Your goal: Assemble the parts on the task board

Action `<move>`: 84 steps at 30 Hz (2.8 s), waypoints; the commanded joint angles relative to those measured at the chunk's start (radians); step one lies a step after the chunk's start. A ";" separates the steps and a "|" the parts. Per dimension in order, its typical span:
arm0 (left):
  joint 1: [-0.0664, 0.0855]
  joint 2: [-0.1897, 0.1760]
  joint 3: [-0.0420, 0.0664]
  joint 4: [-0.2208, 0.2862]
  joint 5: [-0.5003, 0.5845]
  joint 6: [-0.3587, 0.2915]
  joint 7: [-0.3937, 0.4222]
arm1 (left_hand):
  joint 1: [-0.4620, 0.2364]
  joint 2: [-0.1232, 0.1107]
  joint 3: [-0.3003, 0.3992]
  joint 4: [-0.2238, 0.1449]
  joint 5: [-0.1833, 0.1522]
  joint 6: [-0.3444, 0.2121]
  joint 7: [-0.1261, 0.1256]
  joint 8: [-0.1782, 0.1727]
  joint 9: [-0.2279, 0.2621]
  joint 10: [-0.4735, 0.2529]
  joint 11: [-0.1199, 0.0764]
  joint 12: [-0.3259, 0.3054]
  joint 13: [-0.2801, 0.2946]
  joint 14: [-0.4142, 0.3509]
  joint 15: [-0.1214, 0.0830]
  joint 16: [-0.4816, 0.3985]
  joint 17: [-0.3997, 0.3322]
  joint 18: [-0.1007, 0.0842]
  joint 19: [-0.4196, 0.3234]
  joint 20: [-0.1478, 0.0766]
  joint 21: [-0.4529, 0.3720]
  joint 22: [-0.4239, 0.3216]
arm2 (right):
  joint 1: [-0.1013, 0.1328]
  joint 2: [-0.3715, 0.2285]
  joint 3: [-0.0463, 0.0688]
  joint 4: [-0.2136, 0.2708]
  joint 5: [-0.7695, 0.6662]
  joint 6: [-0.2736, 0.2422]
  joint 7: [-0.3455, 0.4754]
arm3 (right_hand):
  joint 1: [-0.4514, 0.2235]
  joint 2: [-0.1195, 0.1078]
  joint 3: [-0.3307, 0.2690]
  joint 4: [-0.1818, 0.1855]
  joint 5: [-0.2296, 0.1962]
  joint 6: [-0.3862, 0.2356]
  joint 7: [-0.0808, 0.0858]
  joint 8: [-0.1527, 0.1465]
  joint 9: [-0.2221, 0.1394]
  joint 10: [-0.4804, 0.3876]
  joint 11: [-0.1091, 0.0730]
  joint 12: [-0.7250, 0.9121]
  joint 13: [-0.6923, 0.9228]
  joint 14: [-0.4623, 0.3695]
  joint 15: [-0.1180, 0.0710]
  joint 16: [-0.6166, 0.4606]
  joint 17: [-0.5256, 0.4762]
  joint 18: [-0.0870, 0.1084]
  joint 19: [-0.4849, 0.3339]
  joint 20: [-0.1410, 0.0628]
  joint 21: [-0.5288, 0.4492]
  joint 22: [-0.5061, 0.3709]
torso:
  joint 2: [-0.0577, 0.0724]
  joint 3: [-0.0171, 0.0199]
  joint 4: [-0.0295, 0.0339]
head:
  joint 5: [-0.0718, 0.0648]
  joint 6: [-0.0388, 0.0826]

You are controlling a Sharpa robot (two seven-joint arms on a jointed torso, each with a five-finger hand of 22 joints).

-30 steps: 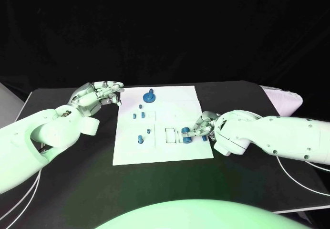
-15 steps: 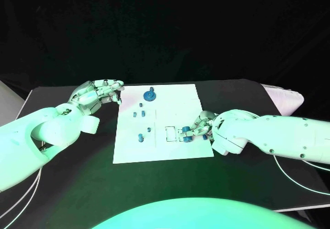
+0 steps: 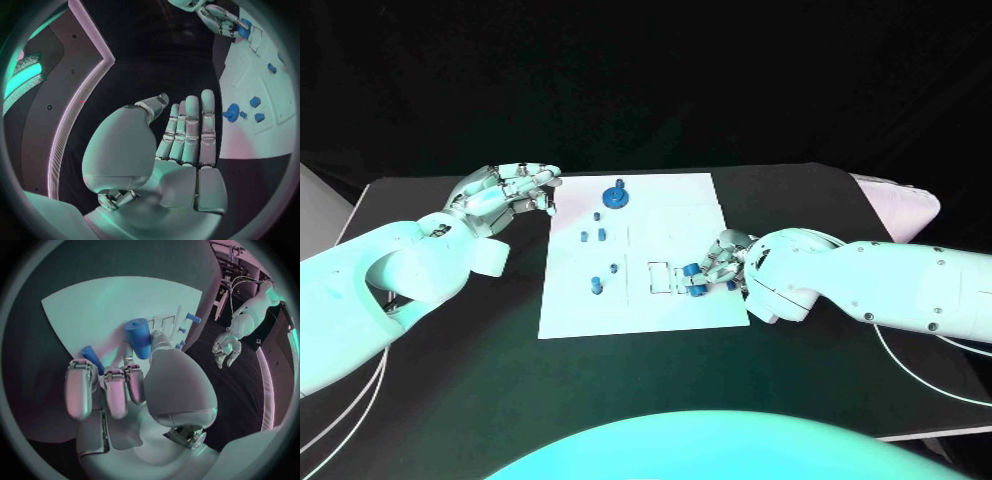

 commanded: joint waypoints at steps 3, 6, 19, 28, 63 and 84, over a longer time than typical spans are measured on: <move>0.000 0.000 0.000 0.001 -0.008 0.018 0.001 | 0.002 0.009 -0.001 0.008 0.001 -0.007 -0.001 0.007 -0.001 -0.004 -0.001 -0.005 -0.002 0.005 0.001 -0.007 0.001 0.013 0.008 -0.001 -0.007 -0.002 | 0.006 -0.012 -0.001 0.009 0.032 -0.008 -0.012 | 0.017 0.013 0.011 0.001 0.024 0.007 -0.007 0.010 0.000 0.003 -0.009 0.003 0.142 0.098 -0.010 0.003 0.228 -0.012 0.048 -0.008 0.005 0.154 | -0.002 -0.0008 -0.0019 | 0.003 0.000; 0.000 0.001 0.000 0.001 -0.011 0.019 0.000 | 0.001 0.010 -0.001 0.009 0.001 -0.007 -0.001 0.007 -0.001 -0.004 -0.001 -0.005 -0.002 0.005 0.001 -0.007 0.001 0.013 0.008 -0.001 -0.007 -0.002 | 0.021 -0.017 -0.001 0.014 0.074 -0.008 -0.012 | 0.011 0.016 0.012 0.002 0.028 0.010 -0.007 0.012 -0.001 0.004 -0.010 0.004 0.144 0.098 -0.010 0.004 0.229 -0.012 0.048 -0.008 0.005 0.154 | -0.002 -0.0014 -0.0012 | 0.003 0.002; 0.000 0.002 -0.002 0.001 -0.014 0.023 -0.005 | 0.000 0.010 -0.002 0.012 0.001 -0.006 -0.001 0.009 -0.001 -0.007 0.000 -0.007 -0.003 0.005 0.002 -0.007 0.001 0.013 0.008 -0.001 -0.009 -0.003 | 0.077 -0.009 -0.001 0.044 0.166 0.000 -0.012 | -0.024 0.016 0.009 0.002 0.017 0.024 -0.013 0.024 -0.004 0.009 -0.014 0.008 0.148 0.101 -0.014 0.007 0.238 -0.015 0.052 -0.011 0.017 0.162 | -0.001 -0.0011 -0.0010 | 0.009 0.008; 0.000 0.004 -0.002 0.002 -0.014 0.026 -0.006 | -0.001 0.010 -0.002 0.013 0.001 -0.005 -0.001 0.009 -0.001 -0.008 0.000 -0.007 -0.003 0.004 0.002 -0.007 0.001 0.013 0.008 -0.001 -0.009 -0.004 | 0.086 0.057 -0.002 0.023 0.170 0.030 -0.013 | -0.042 0.016 0.006 0.002 -0.002 0.026 -0.015 0.029 -0.006 0.009 -0.016 0.006 0.146 0.101 -0.015 0.008 0.241 -0.015 0.053 -0.013 0.019 0.164 | 0.001 -0.0001 -0.0019 | 0.013 0.007; 0.000 -0.002 -0.003 0.003 -0.014 0.028 -0.007 | -0.001 0.010 -0.003 0.015 0.001 -0.006 -0.002 0.010 -0.002 -0.011 0.000 -0.009 -0.004 0.002 0.003 -0.008 0.001 0.013 0.007 0.000 -0.012 -0.005 | 0.078 0.138 -0.021 -0.052 0.027 0.120 -0.021 | -0.128 0.012 -0.035 0.003 -0.143 0.027 -0.020 0.071 -0.006 -0.001 -0.020 -0.010 0.133 0.102 -0.018 0.009 0.245 -0.016 0.053 -0.015 0.019 0.169 | 0.002 0.0004 -0.0014 | 0.025 0.000; 0.000 -0.002 -0.003 0.002 -0.014 0.029 -0.009 | -0.001 0.010 -0.003 0.015 0.001 -0.006 -0.002 0.010 -0.002 -0.011 0.000 -0.009 -0.004 0.002 0.003 -0.008 0.001 0.013 0.007 0.000 -0.012 -0.005 | 0.070 0.151 -0.022 -0.075 -0.018 0.129 -0.022 | -0.150 0.014 -0.047 0.003 -0.173 0.022 -0.021 0.082 -0.004 -0.007 -0.020 -0.019 0.125 0.101 -0.019 0.007 0.242 -0.015 0.052 -0.016 0.013 0.168 | 0.001 0.0020 -0.0022 | 0.031 0.000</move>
